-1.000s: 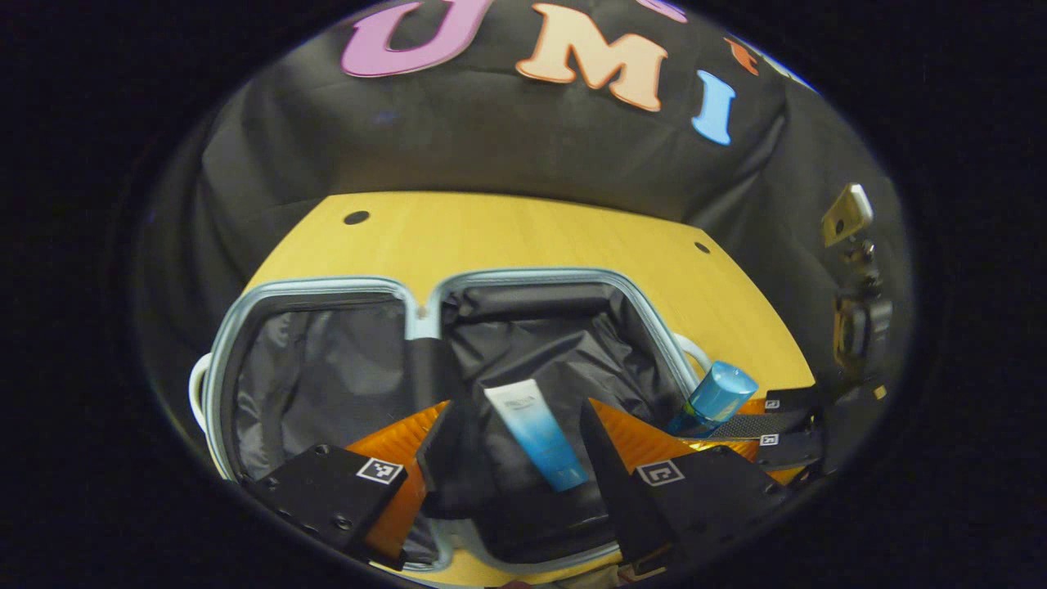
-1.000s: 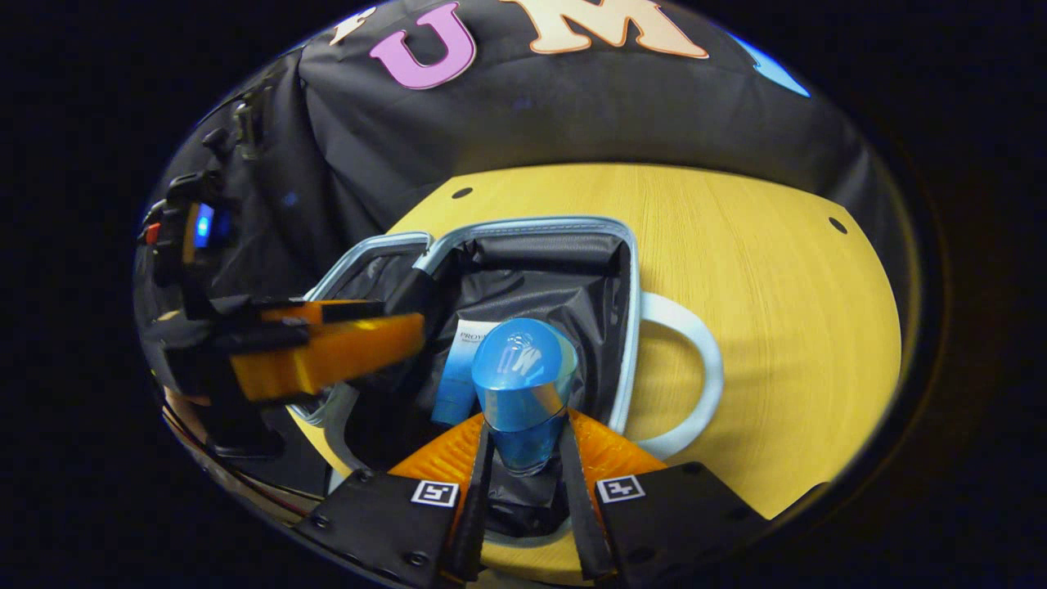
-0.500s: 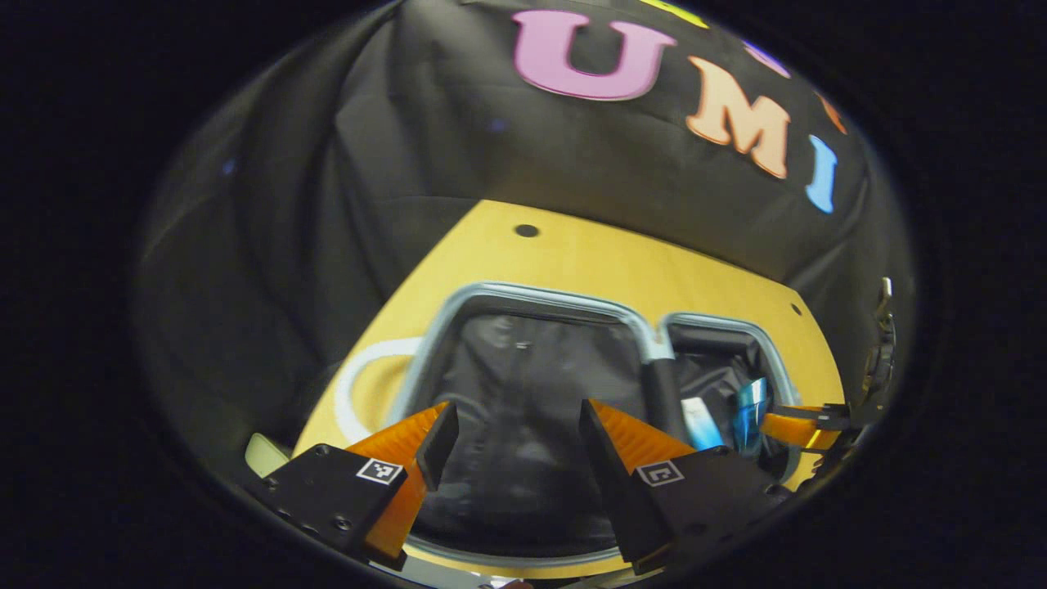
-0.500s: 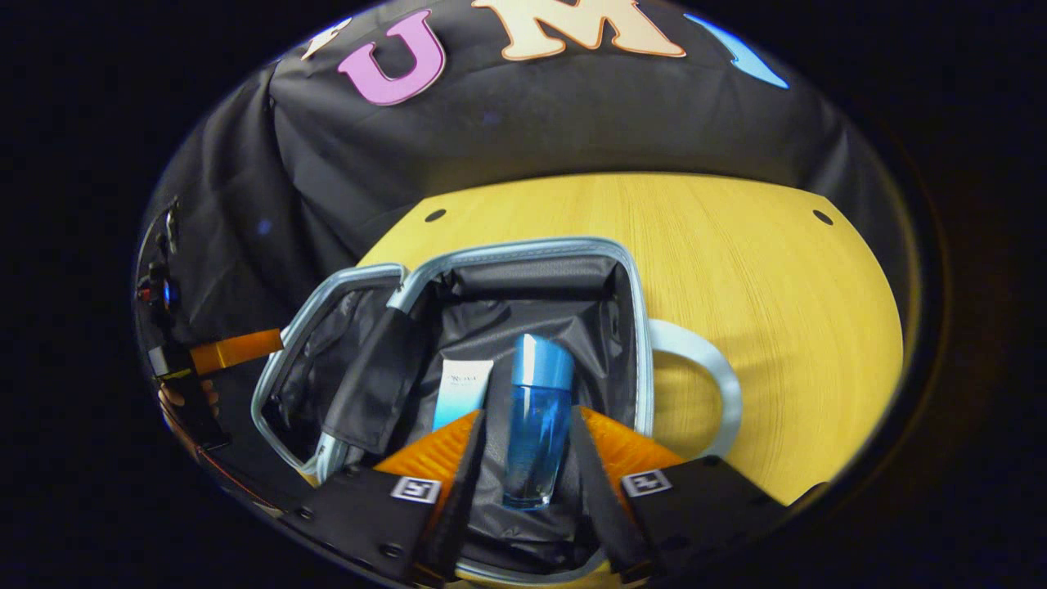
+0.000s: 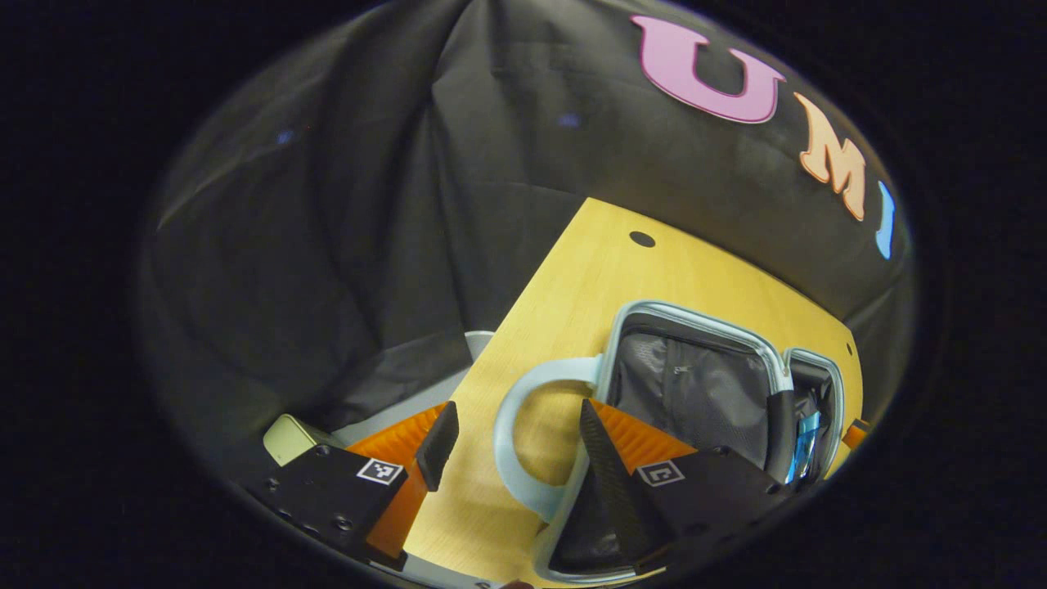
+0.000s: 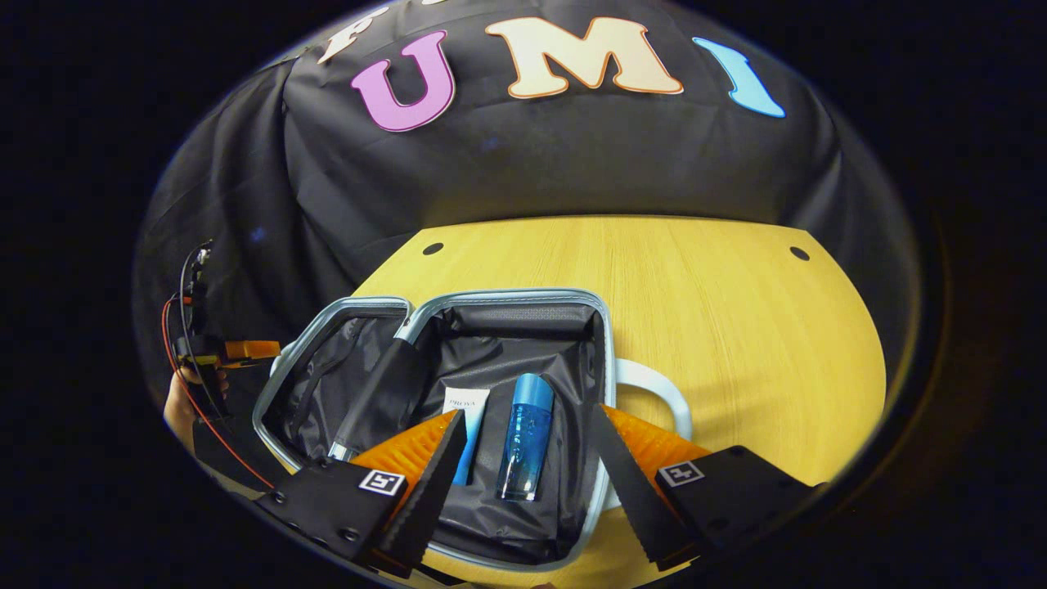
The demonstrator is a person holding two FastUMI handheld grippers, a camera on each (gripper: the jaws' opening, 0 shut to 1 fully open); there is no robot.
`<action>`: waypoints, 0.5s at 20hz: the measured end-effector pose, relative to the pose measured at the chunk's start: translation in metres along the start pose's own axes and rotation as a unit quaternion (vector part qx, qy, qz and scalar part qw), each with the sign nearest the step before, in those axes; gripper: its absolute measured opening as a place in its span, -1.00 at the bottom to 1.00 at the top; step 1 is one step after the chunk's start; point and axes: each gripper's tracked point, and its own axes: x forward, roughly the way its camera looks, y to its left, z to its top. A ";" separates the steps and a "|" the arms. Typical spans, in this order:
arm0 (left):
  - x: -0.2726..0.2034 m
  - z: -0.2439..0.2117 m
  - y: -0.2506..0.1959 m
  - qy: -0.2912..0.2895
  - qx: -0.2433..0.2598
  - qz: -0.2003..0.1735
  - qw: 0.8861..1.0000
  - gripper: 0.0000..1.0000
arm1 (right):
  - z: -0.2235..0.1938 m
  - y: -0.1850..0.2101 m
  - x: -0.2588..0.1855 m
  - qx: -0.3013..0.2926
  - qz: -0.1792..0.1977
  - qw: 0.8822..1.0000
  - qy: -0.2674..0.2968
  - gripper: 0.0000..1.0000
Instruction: First open the suitcase, pack the skin care products into it, and then close the suitcase.
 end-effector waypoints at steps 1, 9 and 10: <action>0.008 0.001 0.007 0.004 -0.004 0.000 1.000 0.75 | 0.000 -0.001 -0.002 -0.003 -0.003 1.000 -0.001 0.79; 0.047 -0.031 0.026 0.062 -0.034 0.000 0.998 0.35 | 0.004 -0.005 -0.015 -0.009 -0.010 1.000 -0.014 0.92; 0.046 -0.029 0.017 0.060 -0.036 -0.016 0.997 0.12 | 0.006 -0.006 -0.015 -0.012 -0.011 1.000 -0.020 0.92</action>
